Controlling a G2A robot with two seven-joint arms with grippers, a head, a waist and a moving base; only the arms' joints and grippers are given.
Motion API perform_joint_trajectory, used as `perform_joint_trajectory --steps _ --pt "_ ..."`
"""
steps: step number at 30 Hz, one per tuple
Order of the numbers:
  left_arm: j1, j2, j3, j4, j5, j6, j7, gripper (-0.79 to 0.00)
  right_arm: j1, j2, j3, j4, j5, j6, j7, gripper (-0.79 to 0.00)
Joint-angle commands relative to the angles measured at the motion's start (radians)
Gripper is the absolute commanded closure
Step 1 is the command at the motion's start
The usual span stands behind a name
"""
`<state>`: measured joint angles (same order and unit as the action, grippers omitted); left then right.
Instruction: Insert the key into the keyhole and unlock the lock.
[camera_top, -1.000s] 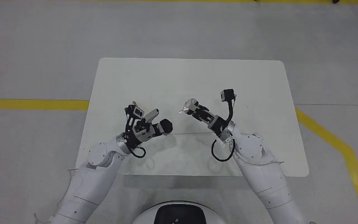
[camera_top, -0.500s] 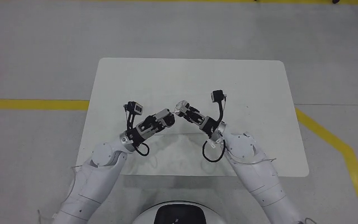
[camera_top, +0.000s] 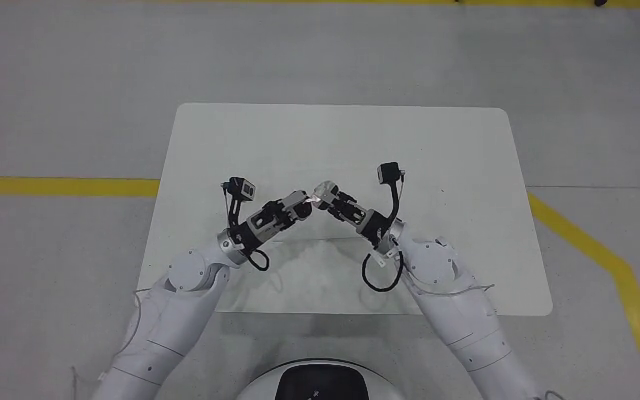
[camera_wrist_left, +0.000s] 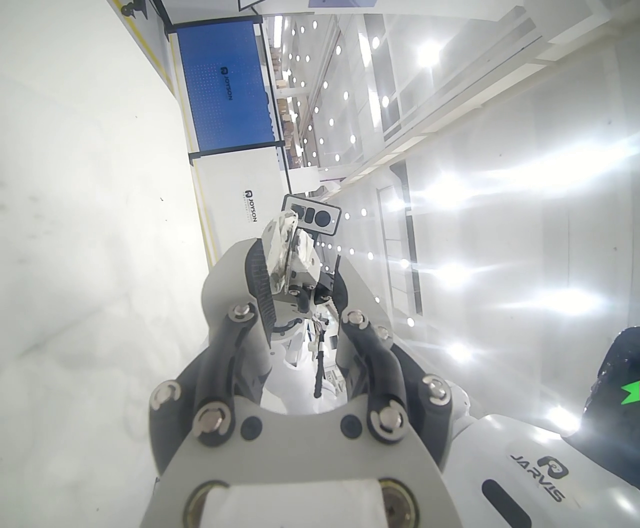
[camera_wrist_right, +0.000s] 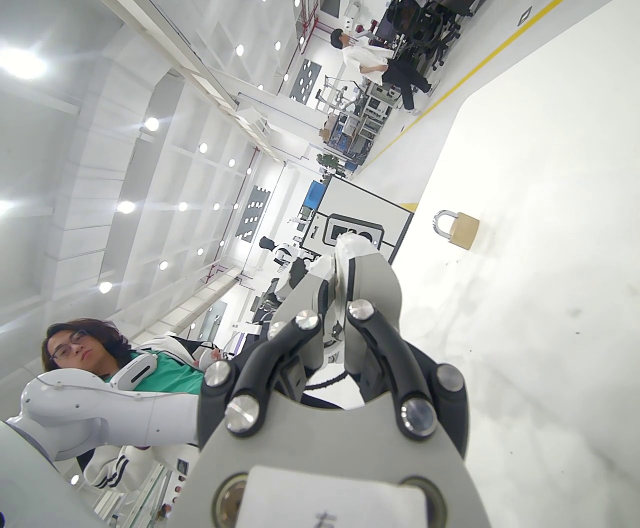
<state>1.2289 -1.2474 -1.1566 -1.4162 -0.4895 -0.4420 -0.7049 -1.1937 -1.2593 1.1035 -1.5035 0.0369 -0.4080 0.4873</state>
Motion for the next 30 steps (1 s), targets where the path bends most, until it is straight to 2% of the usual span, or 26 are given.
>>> perform_joint_trajectory --steps 1,5,9,21,30 --pt "-0.002 -0.001 0.002 0.002 0.009 -0.003 0.002 -0.271 -0.002 0.0 -0.001 0.0 -0.003 0.001 0.001 0.0" --pt "-0.004 0.0 0.001 0.01 0.045 -0.013 0.017 -0.169 -0.003 -0.001 -0.005 0.0 -0.011 0.003 0.002 0.0" --pt "-0.001 0.0 0.001 0.011 0.095 -0.022 0.045 0.0 -0.001 -0.001 -0.007 0.001 -0.014 0.008 0.007 0.0" --pt "0.01 0.001 -0.004 0.005 0.166 -0.045 0.078 0.0 -0.002 -0.003 -0.009 -0.003 -0.045 0.02 -0.012 0.0" --pt "0.015 0.006 -0.023 -0.007 0.164 -0.042 0.061 0.0 -0.002 -0.004 -0.01 -0.005 -0.053 0.023 -0.015 0.0"
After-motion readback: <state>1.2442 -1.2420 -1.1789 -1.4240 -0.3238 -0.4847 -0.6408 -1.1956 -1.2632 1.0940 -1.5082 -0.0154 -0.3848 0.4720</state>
